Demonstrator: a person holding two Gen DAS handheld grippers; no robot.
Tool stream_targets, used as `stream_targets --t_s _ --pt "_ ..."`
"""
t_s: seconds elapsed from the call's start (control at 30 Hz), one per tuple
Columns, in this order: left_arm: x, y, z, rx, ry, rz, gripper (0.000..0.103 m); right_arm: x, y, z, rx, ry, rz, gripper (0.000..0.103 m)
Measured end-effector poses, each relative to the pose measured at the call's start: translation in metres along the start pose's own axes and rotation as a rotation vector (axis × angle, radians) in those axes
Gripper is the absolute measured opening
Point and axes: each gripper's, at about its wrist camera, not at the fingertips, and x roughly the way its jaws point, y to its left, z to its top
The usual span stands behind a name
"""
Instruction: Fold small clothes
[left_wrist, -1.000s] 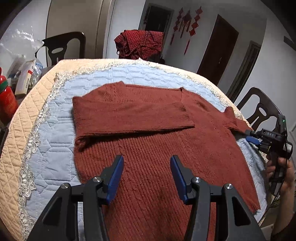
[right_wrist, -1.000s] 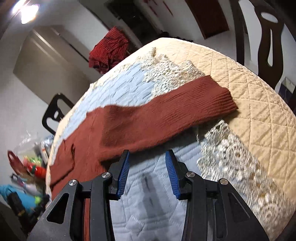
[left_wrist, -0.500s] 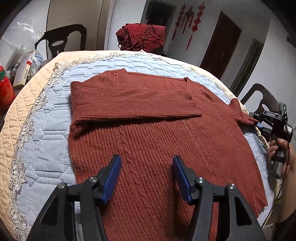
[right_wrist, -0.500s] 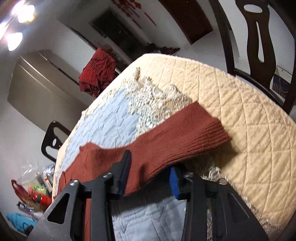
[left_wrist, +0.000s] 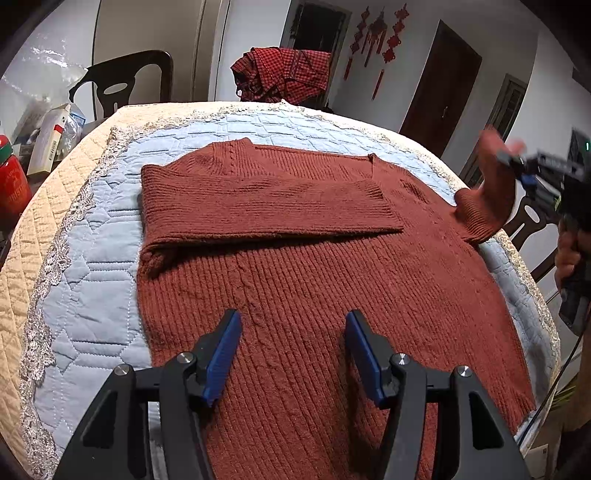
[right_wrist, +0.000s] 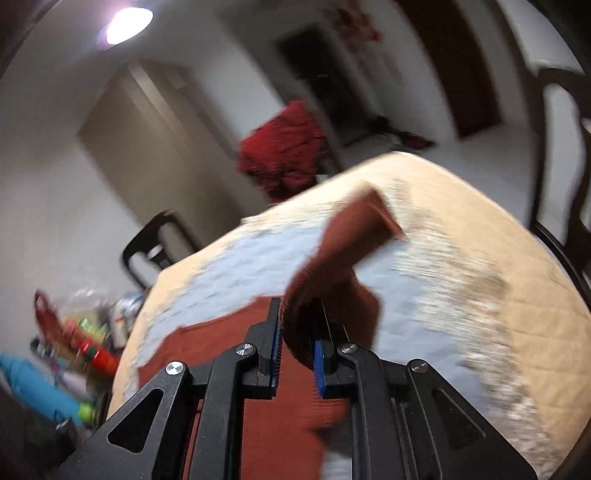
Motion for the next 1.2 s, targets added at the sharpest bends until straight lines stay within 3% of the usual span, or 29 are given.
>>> stream_targets --t_s 0.1,0.23,0.33,0.43,0.57,0.7,0.87,0.93,1.0,1.1,1.13,1.17,1.2 --pt "-0.004 0.002 0.002 -0.013 -0.003 -0.01 0.062 0.023 0.048 -0.01 -0.101 0.059 0.089 0.014" --pt "-0.011 0.006 0.003 -0.025 -0.016 -0.005 0.062 0.07 0.099 -0.045 -0.244 0.203 0.17 0.014" --pt "-0.016 0.008 0.006 -0.028 -0.028 -0.006 0.062 0.102 0.116 -0.079 -0.307 0.377 0.217 0.015" --pt "-0.022 0.009 0.014 -0.03 -0.044 -0.027 0.062 0.102 0.113 -0.1 -0.356 0.432 0.211 0.016" --pt "-0.021 0.002 0.037 -0.009 -0.064 -0.077 0.062 0.076 0.097 -0.096 -0.329 0.401 0.25 0.019" --pt "-0.006 -0.015 0.065 0.023 -0.077 -0.123 0.061 0.058 0.064 -0.086 -0.249 0.335 0.175 0.019" --pt "0.04 -0.037 0.09 0.061 0.004 -0.185 0.061 0.047 0.033 -0.076 -0.141 0.286 0.13 0.019" --pt "0.058 -0.042 0.093 0.075 0.042 -0.172 0.059 0.041 0.023 -0.071 -0.117 0.26 0.116 0.019" --pt "0.072 -0.045 0.094 0.082 0.077 -0.161 0.053 0.038 0.017 -0.067 -0.099 0.241 0.113 0.019" --pt "0.084 -0.045 0.094 0.078 0.111 -0.168 0.033 0.039 0.011 -0.064 -0.089 0.23 0.109 0.019" --pt "0.084 -0.046 0.093 0.085 0.11 -0.172 0.019 0.04 0.01 -0.063 -0.088 0.23 0.106 0.019" --pt "0.083 -0.048 0.095 0.088 0.11 -0.188 0.012 0.042 0.008 -0.061 -0.088 0.233 0.103 0.019" --pt "0.08 -0.05 0.097 0.086 0.104 -0.203 0.012 0.045 0.007 -0.06 -0.088 0.236 0.095 0.019"
